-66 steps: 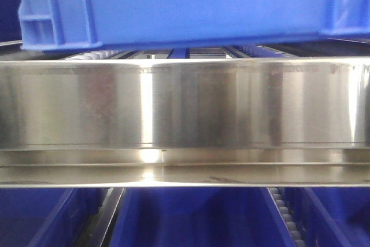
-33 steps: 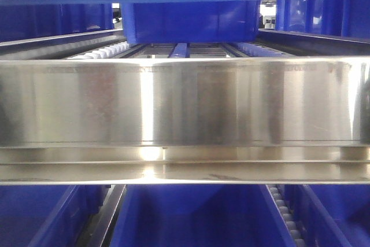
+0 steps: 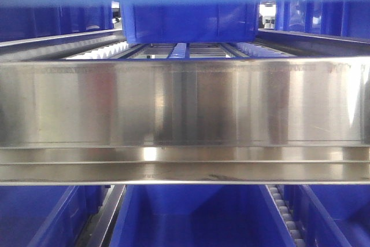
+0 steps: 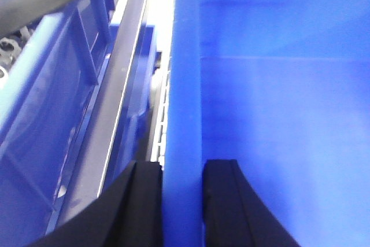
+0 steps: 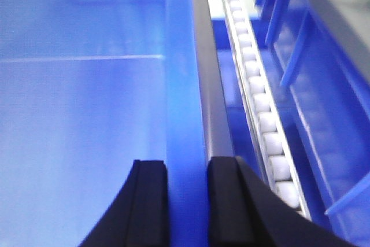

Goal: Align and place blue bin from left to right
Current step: 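Lift the gripped blue bin up off the shelf rollers with both grippers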

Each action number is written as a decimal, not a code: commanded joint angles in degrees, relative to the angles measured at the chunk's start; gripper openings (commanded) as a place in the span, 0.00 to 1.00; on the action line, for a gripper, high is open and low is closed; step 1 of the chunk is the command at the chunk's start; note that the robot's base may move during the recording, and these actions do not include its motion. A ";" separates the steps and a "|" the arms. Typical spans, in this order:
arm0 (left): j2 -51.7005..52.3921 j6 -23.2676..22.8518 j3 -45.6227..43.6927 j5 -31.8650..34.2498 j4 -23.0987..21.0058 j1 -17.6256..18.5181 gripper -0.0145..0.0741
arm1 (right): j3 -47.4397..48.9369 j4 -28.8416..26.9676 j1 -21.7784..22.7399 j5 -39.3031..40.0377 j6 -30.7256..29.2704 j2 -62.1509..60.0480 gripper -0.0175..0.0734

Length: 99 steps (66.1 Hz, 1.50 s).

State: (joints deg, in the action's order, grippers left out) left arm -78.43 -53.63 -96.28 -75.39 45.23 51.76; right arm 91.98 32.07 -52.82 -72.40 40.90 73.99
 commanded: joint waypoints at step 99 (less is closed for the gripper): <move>0.49 -0.81 1.76 5.43 1.58 0.54 0.04 | 0.40 0.41 -3.56 6.88 2.96 -2.55 0.01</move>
State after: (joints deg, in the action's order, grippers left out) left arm -77.56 -53.96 -93.80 -75.28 46.76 51.93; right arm 91.76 33.28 -55.13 -72.57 42.94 72.16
